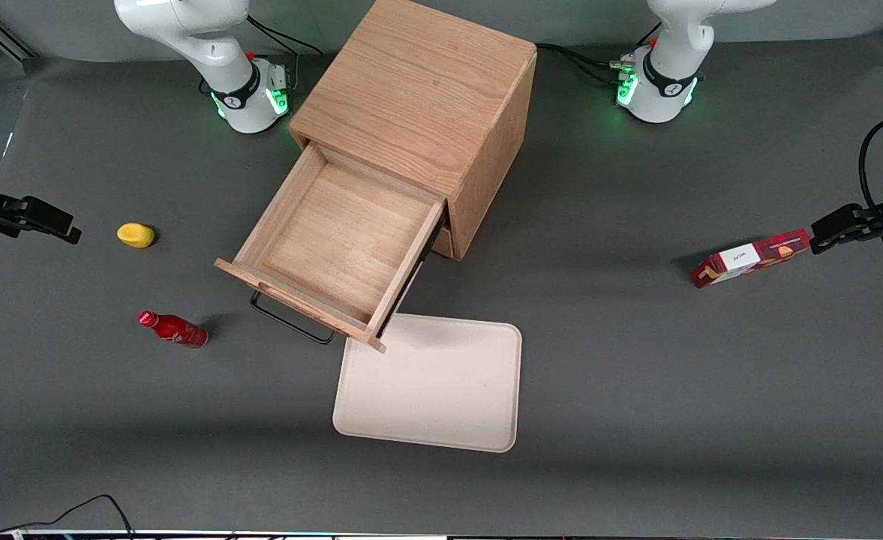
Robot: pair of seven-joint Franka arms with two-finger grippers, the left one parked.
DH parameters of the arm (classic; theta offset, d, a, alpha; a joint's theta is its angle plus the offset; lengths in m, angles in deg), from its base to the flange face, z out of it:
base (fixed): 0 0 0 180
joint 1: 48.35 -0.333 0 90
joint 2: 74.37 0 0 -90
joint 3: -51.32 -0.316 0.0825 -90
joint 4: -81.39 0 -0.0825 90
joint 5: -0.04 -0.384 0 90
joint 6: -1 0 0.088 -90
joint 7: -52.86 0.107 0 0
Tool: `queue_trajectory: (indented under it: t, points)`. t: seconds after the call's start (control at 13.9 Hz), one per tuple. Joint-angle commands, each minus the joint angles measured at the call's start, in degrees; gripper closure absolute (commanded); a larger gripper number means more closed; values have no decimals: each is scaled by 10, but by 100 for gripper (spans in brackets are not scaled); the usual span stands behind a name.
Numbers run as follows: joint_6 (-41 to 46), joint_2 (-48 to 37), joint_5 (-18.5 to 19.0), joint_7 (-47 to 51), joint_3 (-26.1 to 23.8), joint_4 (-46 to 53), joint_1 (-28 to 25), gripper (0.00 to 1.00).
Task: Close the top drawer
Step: 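Move the right gripper from rest toward the open drawer's front panel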
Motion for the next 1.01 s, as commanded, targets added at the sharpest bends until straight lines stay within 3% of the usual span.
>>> queue_trajectory:
  t: [0.0, 0.65, 0.93]
  points:
    - [7, -2, 8, 14, 4, 1, -6, 0]
    - [0, 33, -2, -31, 0, 10, -6, 0]
    - [5, 106, -34, -84, -2, 116, -17, 0]
